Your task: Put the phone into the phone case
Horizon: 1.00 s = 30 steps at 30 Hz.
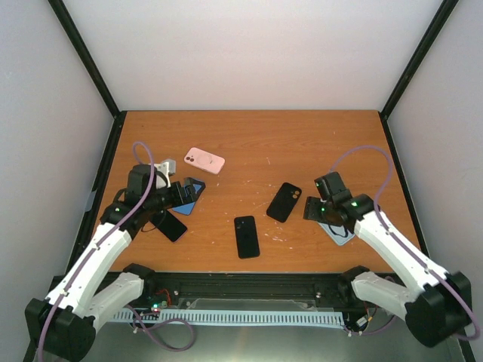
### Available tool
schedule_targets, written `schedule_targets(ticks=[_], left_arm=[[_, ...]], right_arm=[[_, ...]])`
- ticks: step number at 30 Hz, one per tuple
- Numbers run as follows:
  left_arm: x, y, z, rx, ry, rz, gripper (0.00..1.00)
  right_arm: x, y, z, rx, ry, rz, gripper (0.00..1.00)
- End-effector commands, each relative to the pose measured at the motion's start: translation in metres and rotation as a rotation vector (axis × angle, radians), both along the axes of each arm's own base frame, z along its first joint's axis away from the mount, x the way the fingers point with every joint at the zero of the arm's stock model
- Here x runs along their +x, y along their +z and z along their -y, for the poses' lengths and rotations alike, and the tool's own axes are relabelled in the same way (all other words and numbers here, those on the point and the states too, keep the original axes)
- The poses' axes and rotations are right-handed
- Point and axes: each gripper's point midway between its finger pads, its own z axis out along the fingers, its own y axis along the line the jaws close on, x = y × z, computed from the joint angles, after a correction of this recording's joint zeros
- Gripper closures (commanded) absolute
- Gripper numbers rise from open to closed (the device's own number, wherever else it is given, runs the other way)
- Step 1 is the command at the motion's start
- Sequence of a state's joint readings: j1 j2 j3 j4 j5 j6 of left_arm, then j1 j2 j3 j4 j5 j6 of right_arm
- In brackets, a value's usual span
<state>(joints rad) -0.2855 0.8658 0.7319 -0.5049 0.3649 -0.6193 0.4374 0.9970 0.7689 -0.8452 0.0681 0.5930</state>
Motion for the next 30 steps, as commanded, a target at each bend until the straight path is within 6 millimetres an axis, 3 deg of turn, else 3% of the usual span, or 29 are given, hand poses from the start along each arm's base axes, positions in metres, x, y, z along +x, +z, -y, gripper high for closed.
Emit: schedule_targets(ticks=[1, 6, 11, 19, 25, 30], left_arm=[[0.005, -0.008, -0.002, 0.025, -0.008, 0.003, 0.01], [0.006, -0.012, 0.002, 0.024, -0.028, -0.013, 0.0], [0.004, -0.013, 0.003, 0.013, -0.031, -0.016, 0.01], [0.004, -0.004, -0.011, 0.037, 0.047, 0.003, 0.01], [-0.001, 0.028, -0.028, 0.064, 0.125, 0.102, 0.0], [-0.01, 0.055, -0.047, 0.087, 0.205, 0.187, 0.01]], right_arm=[[0.022, -0.025, 0.004, -0.101, -0.018, -0.017, 0.38], [0.039, -0.056, -0.009, -0.136, 0.053, -0.095, 0.51], [0.046, -0.055, -0.04, 0.007, 0.071, -0.08, 0.54], [0.022, -0.061, -0.108, 0.054, 0.065, -0.107, 0.38], [0.003, -0.054, -0.168, -0.01, 0.15, -0.087, 0.24], [-0.011, -0.066, -0.199, -0.123, 0.219, -0.105, 0.14]])
